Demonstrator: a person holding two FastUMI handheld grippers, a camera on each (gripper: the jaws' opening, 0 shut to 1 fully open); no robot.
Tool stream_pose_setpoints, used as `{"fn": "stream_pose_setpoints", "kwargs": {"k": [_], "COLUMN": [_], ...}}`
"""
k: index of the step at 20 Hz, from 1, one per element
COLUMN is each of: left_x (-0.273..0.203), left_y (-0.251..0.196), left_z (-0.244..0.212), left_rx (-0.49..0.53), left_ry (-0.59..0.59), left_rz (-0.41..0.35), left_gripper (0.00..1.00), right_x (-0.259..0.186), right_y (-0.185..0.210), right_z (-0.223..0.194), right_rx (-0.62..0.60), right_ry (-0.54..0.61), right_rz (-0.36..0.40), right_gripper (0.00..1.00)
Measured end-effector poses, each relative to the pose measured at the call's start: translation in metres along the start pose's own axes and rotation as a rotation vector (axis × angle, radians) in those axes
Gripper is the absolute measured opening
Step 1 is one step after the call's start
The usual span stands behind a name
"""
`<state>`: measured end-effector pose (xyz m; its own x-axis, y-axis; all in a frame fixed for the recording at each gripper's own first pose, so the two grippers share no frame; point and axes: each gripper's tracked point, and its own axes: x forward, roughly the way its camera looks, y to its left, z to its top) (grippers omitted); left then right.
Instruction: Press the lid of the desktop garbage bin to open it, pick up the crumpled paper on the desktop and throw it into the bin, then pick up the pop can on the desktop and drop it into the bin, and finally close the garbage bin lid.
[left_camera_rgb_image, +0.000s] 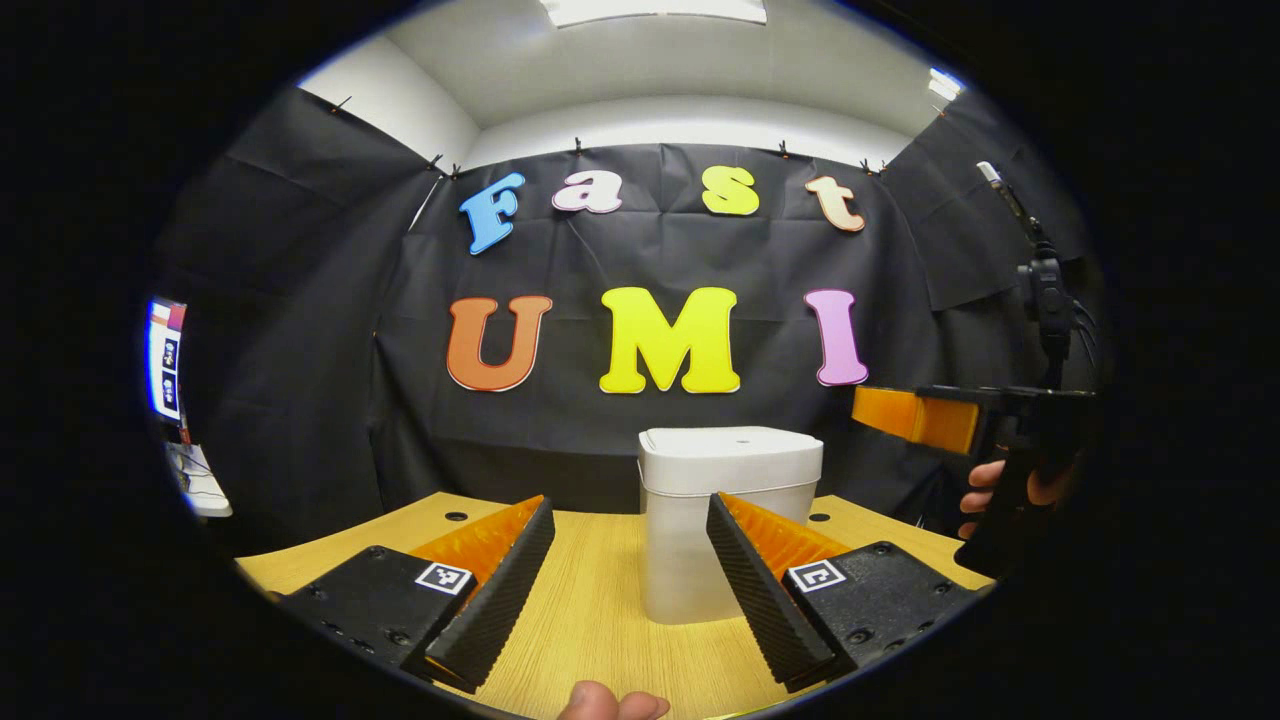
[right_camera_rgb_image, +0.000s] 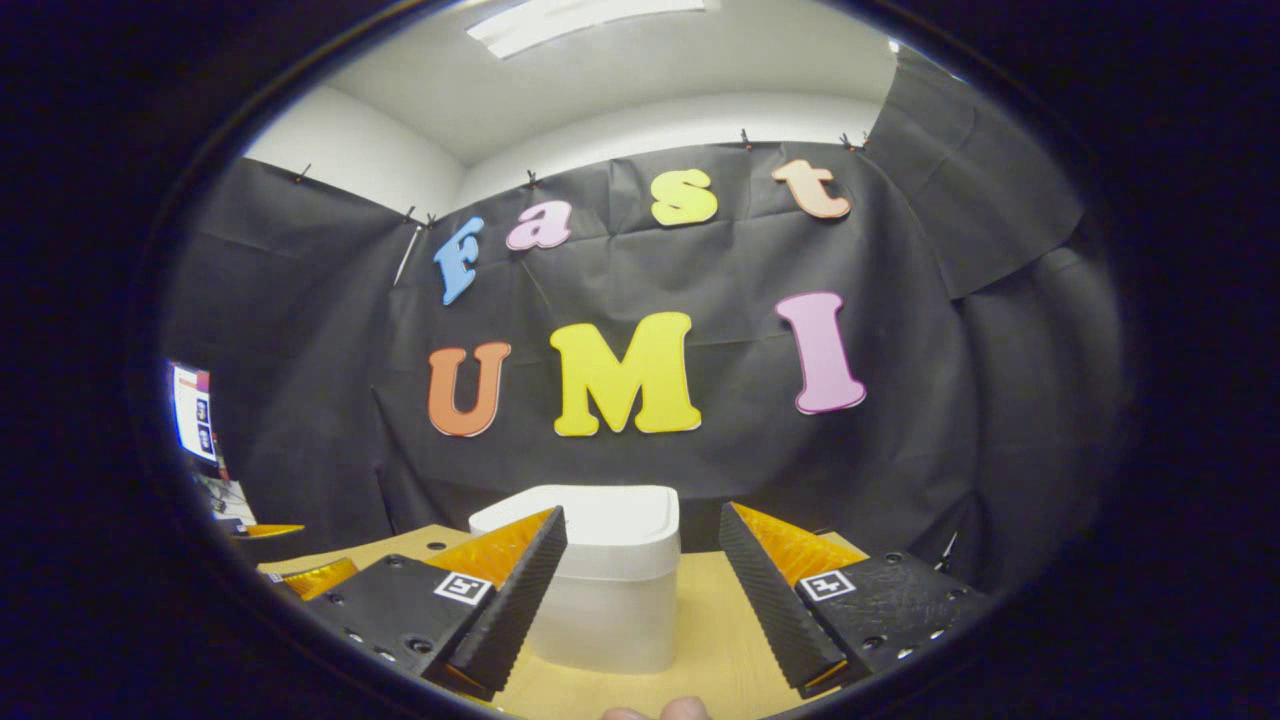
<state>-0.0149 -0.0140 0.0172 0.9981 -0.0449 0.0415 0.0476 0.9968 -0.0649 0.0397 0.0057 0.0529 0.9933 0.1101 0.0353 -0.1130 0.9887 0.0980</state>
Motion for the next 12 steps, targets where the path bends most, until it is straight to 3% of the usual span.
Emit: {"fn": "stream_pose_setpoints", "kwargs": {"k": [3,4,8,12], "left_x": [-0.004,-0.005,-0.010,-0.019], "left_y": [-0.004,-0.004,-0.007,-0.001], "left_z": [0.001,0.000,-0.003,-0.005], "left_rx": [0.015,0.018,0.012,0.030], "left_ry": [-0.005,-0.005,-0.005,-0.011], "left_rz": [-0.001,0.002,0.006,0.030], "left_gripper": [0.99,0.99,0.99,0.99], "right_x": [-0.027,-0.036,-0.059,-0.070], "right_y": [-0.016,-0.017,-0.022,-0.017], "right_z": [-0.005,-0.010,-0.020,-0.041], "right_rx": [-0.025,-0.037,-0.090,-0.115], "right_ry": [-0.037,-0.042,-0.068,-0.044], "right_rz": [-0.044,-0.052,-0.082,-0.070], "right_gripper": [0.92,0.96,0.95,0.95]}}
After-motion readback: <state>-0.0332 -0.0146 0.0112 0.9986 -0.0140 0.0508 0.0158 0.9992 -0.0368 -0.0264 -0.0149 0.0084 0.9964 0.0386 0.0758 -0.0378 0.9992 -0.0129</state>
